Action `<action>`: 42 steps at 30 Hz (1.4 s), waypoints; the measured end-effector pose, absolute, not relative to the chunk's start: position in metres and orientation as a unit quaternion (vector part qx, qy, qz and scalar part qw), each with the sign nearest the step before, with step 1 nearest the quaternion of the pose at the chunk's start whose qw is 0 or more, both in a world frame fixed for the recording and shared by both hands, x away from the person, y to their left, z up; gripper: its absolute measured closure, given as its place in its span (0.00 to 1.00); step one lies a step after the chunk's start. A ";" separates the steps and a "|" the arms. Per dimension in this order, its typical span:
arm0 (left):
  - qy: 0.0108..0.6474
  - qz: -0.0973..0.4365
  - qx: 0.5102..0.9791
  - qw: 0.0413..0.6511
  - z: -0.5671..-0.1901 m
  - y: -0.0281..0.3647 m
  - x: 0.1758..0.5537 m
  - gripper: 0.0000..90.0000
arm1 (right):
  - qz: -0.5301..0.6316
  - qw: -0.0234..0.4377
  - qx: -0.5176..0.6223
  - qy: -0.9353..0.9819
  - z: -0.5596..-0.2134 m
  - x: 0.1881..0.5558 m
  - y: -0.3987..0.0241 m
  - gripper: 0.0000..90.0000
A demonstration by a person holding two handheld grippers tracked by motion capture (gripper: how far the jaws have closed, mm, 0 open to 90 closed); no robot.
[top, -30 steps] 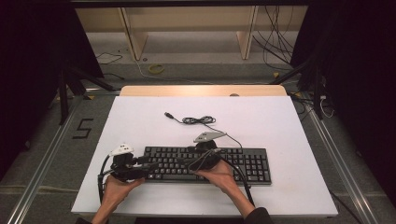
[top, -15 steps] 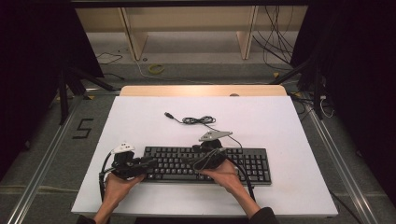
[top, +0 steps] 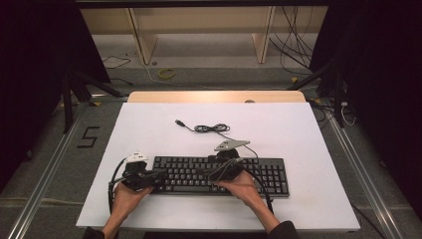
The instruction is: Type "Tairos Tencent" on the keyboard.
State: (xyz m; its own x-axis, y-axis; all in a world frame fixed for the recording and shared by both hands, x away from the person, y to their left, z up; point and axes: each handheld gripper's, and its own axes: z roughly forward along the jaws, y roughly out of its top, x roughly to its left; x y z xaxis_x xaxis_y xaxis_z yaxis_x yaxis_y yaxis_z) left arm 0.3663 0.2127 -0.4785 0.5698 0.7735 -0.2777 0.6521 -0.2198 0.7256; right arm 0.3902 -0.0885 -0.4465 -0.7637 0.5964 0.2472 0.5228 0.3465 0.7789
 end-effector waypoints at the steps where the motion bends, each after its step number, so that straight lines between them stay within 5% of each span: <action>1: 0.459 0.071 0.778 0.423 -0.479 0.212 0.367 0.99 | 0.458 0.040 0.342 0.819 -0.447 0.390 -0.089 0.37; 28: 0.461 0.066 0.781 0.418 -0.479 0.211 0.369 0.99 | 0.458 0.047 0.348 0.817 -0.446 0.392 -0.092 0.41; 42: 0.443 0.050 0.771 0.455 -0.472 0.205 0.362 0.63 | 0.454 0.051 0.354 0.816 -0.448 0.393 -0.096 0.60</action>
State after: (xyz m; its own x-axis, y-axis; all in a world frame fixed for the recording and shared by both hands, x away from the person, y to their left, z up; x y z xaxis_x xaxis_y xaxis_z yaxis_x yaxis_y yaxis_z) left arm 0.3625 0.2053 -0.4719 0.6031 0.7286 -0.3247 0.6370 -0.1948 0.7458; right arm 0.3932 -0.0959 -0.4484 -0.7448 0.6232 0.2386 0.5310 0.3369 0.7775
